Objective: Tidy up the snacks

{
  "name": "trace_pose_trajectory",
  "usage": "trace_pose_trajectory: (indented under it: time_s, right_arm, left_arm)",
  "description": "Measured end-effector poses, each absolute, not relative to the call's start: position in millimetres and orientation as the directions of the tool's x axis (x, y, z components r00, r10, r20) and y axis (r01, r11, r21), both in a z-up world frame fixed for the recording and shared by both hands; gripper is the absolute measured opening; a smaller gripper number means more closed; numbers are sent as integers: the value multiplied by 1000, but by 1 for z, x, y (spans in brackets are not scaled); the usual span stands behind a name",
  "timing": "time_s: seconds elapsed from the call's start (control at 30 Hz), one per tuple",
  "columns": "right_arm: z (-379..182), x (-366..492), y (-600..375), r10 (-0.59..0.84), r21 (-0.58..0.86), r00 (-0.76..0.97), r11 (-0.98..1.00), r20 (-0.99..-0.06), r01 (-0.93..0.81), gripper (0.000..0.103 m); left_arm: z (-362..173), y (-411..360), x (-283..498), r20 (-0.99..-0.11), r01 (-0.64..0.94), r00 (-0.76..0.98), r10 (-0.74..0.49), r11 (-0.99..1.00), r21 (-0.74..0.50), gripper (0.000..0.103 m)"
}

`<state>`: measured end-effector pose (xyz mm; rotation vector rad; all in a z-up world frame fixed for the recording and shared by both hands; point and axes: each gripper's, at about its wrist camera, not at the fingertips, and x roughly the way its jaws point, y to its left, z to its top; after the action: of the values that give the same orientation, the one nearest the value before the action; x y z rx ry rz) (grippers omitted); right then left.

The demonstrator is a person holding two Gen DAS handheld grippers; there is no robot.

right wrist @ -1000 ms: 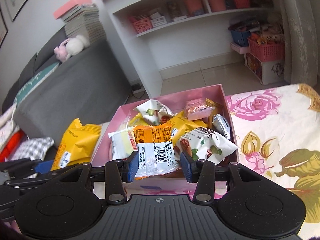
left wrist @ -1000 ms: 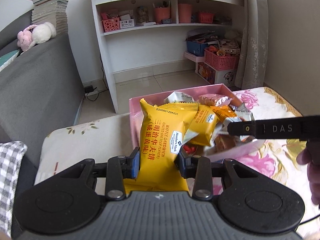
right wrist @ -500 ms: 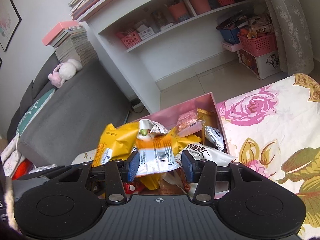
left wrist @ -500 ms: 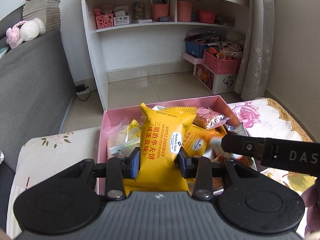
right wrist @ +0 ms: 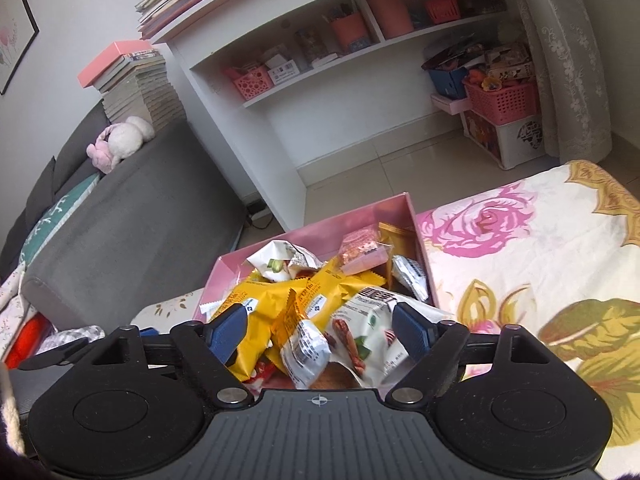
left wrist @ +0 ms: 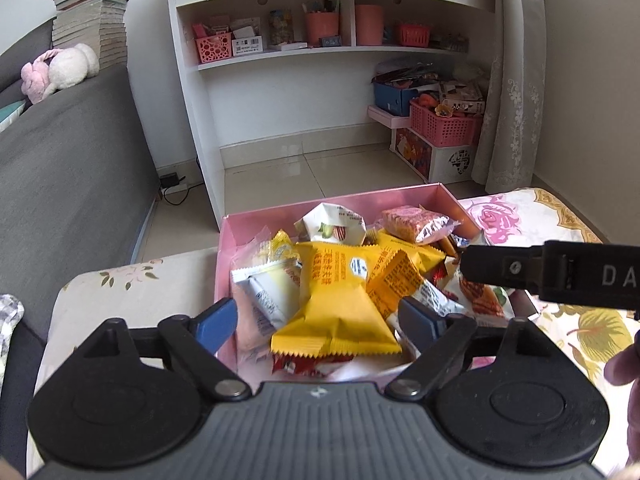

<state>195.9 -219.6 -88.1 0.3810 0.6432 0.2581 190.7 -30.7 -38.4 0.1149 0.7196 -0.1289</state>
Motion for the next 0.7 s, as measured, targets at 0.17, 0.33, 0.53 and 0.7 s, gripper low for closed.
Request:
trace_pose_trajectory:
  time_s: [0.17,0.33,0.53,0.7]
  right_arm:
    - [-77,168,-219,293,354,778,930,-556,-97,97]
    - [-60,135,-202,232,191,778,971,-584,-146,101]
    - [-49,96,-197,163,111,761,987,-628,-119,101]
    - [-45,70,-202,146,115,753,989,-641,-93,103]
  left_arm:
    - [-31,-23,167,-669,122,741,-54,991,55,96]
    - [-22,-12,135,-676,74,737,-7,995,70,101]
    - [-13,-7,97,-696,16,718,20,999,46,103]
    - [-9,-13,75,-699,-13,713,60,997,72,103]
